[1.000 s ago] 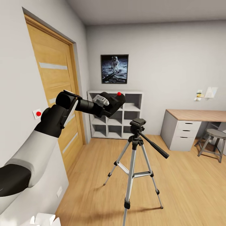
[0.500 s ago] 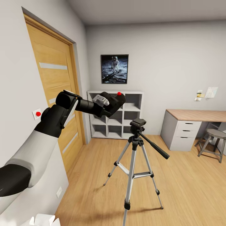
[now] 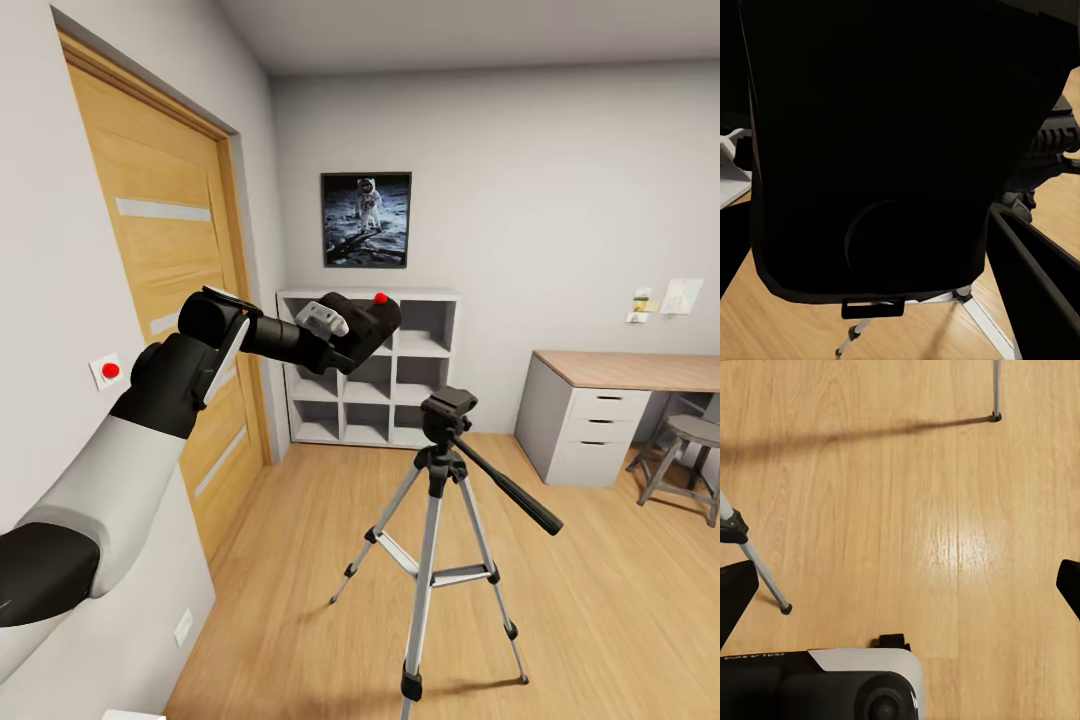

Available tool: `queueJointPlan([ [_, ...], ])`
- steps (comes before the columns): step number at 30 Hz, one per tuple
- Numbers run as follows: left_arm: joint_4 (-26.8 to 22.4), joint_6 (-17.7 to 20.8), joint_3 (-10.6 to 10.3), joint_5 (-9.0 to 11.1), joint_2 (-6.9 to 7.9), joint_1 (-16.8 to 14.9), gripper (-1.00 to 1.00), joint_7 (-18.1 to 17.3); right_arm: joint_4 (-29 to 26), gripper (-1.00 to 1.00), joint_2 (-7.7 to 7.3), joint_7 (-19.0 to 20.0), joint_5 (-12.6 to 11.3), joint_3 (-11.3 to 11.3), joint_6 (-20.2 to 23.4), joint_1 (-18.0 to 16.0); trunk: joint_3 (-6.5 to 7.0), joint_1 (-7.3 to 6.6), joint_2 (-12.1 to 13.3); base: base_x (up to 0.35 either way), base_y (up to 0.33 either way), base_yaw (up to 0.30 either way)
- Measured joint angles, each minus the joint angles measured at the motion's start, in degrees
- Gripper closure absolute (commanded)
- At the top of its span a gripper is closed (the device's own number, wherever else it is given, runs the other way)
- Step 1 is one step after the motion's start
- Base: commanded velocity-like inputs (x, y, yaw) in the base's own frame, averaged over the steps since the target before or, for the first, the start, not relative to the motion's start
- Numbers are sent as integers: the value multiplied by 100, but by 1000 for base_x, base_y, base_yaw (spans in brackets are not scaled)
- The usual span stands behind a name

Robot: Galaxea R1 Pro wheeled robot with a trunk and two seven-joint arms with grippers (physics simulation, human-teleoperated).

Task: Attach the digital camera to the camera tripod in the bedroom.

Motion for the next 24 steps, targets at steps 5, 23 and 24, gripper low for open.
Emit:
queueJointPlan([
  [5,1,-1,0,-2,-1,0,100,-2,-1,-100,2,-11,0,-8,0,1,0,0,0,4,0,-65],
  [23,1,0,0,2,-1,0,100,-3,0,-100,7,-9,0,-9,0,0,0,-1,-1,32,18,-203],
  [24,0,0,0,1,3,0,100,-4,0,-100,5,-8,0,-9,0,0,0,-2,-1,156,28,-10],
])
